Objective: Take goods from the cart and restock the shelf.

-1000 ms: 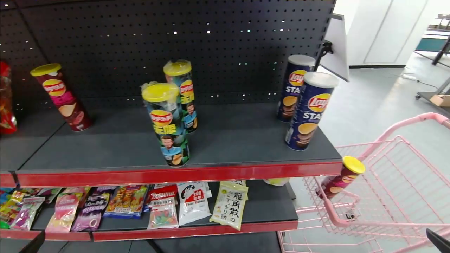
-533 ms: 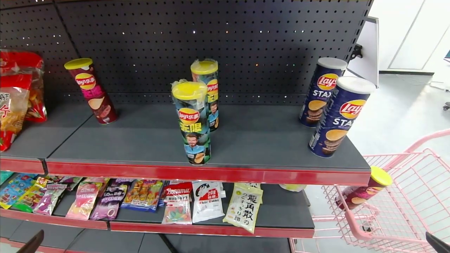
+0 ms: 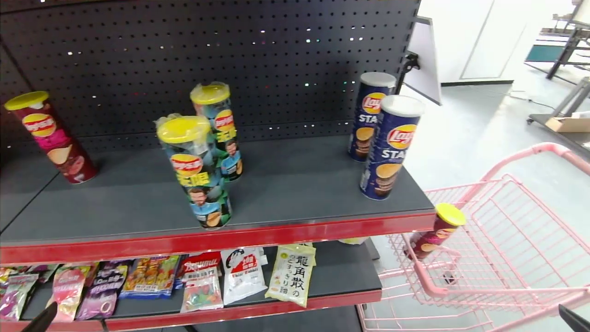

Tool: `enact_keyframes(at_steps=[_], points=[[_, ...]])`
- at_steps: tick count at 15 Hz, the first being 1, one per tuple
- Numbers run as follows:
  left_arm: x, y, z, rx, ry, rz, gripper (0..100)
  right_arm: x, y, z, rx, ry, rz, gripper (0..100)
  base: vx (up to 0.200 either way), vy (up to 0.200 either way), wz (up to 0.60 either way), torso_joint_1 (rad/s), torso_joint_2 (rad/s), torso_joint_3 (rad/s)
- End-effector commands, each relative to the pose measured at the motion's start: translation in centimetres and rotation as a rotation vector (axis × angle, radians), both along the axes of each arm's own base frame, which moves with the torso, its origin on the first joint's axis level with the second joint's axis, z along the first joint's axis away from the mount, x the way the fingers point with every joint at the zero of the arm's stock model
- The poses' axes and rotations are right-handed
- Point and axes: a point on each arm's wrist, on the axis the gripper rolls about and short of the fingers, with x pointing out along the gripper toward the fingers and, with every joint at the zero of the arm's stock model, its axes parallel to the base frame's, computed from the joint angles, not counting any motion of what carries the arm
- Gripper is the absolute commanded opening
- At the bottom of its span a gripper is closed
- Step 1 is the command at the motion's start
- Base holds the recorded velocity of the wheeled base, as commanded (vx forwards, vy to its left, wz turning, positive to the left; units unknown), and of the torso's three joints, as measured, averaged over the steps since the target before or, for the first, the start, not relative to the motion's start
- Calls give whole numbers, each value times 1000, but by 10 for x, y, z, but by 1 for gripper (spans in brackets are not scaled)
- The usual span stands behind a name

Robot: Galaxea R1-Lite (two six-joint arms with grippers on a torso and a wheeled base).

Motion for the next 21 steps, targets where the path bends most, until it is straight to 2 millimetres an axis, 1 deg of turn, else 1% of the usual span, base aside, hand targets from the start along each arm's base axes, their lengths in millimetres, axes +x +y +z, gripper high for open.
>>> enact_keyframes(at_steps=[1,6,13,21], points=[[0,0,1,0,-1,0,100,0,0,0,0,2,0,100,0,0,-600,12,-2,7],[0,0,2,-2,-7,1,100,1,0,1,0,3,-3,100,0,0,-600,2,3,2],[0,0,2,-1,-4,1,100,2,-1,0,-18,15,-36,100,0,0,0,-11,26,18],[-1,0,3,-3,-14,1,100,2,-1,-4,-26,31,-31,100,0,0,0,-146,352,204]])
